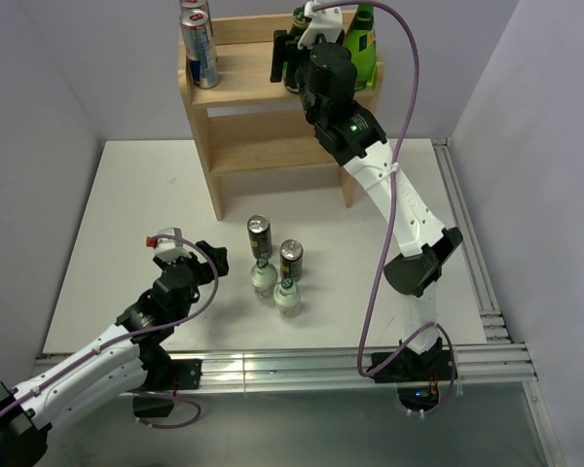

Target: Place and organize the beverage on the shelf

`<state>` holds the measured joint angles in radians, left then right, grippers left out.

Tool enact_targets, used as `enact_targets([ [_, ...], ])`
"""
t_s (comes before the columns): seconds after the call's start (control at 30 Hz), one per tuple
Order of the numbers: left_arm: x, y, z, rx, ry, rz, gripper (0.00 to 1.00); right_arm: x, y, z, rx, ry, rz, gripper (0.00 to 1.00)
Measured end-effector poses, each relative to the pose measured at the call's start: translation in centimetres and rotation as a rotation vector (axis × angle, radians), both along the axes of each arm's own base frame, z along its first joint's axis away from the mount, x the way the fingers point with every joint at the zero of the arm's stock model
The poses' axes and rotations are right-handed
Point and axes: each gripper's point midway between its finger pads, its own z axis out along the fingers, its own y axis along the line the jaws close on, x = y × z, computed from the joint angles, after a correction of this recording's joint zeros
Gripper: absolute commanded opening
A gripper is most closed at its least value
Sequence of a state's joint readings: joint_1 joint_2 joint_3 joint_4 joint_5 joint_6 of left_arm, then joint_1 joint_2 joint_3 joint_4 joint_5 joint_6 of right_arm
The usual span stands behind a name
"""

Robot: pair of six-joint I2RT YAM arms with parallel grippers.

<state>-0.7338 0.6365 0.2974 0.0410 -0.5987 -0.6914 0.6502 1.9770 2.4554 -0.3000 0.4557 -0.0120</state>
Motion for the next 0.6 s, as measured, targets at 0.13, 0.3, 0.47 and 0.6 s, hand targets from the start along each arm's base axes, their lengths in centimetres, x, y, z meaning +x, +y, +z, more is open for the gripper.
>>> enact_targets([
  [0.13,0.00,0.00,0.00,0.000,0.000,0.000,0.92,0.23,-0.29,-0.02,0.004,0.000,-0.006,0.00],
  [0.3,0.00,0.00,-0.01,0.000,0.000,0.000,0.92,0.43,-0.55,0.00,0.025,0.002,-0.011,0.27],
  [0.47,0.00,0.00,-0.01,0.000,0.000,0.000,0.92,0.59,-0.73,0.00,0.041,0.003,-0.015,0.75],
  [0.6,-0.02,0.02,0.10,-0.003,-0.003,0.000,0.92,0.71,-0.74,0.16,0.056,-0.003,-0.018,0.88],
])
